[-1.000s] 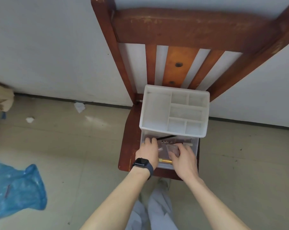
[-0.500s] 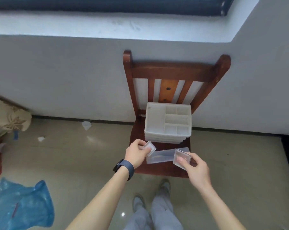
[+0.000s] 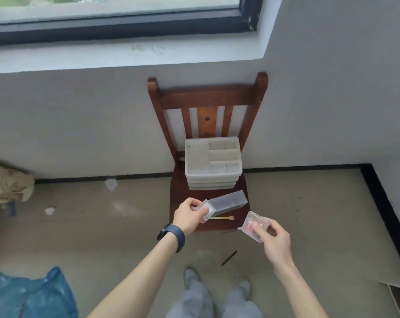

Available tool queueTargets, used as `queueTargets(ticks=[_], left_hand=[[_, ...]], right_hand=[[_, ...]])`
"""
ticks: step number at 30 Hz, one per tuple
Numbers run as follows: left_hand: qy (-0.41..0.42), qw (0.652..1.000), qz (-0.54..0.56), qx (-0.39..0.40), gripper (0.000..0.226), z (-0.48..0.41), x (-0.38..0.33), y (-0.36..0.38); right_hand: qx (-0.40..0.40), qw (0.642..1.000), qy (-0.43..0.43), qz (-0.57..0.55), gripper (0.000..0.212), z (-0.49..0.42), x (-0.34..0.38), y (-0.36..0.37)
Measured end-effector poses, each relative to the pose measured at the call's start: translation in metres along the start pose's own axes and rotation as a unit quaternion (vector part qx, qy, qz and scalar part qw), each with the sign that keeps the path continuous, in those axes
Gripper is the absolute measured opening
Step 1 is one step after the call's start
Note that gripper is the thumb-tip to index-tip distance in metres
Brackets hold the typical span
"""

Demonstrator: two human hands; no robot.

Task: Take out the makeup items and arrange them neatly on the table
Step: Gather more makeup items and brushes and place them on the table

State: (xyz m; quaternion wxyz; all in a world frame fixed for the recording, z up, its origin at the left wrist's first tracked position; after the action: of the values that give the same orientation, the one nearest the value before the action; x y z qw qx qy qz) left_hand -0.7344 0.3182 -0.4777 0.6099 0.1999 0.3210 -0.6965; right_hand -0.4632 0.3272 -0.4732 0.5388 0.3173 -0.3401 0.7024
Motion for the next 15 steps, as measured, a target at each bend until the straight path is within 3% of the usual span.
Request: queueTargets(ticks=[7,15], left_hand=[[0.012,0.996,-0.071,0.059,0.024,0.006,-0.042,0.109],[0.074,0.977,-0.143,0.14,0.021,0.052,-0.112,0.311]], right_hand=[[-0.07,0.996,0.005,-0.049,0.007,0.043,-0.026,-0.111],[-0.168,0.98,0.0,-0.109,0.018,0.143,-0.08,-0.286]])
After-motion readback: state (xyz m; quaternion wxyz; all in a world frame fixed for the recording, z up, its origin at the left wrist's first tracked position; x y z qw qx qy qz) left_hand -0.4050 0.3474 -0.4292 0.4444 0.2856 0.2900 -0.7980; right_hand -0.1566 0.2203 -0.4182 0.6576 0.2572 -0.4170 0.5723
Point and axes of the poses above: each hand's wrist, its own z-axis away from the middle knuckle, its own y-axis out of the palm, x = y × z, the point moved 5 cm from there along -z, towards the middle knuckle, and after that the axes turned 11 degrees about x, right-handed, at the moved point
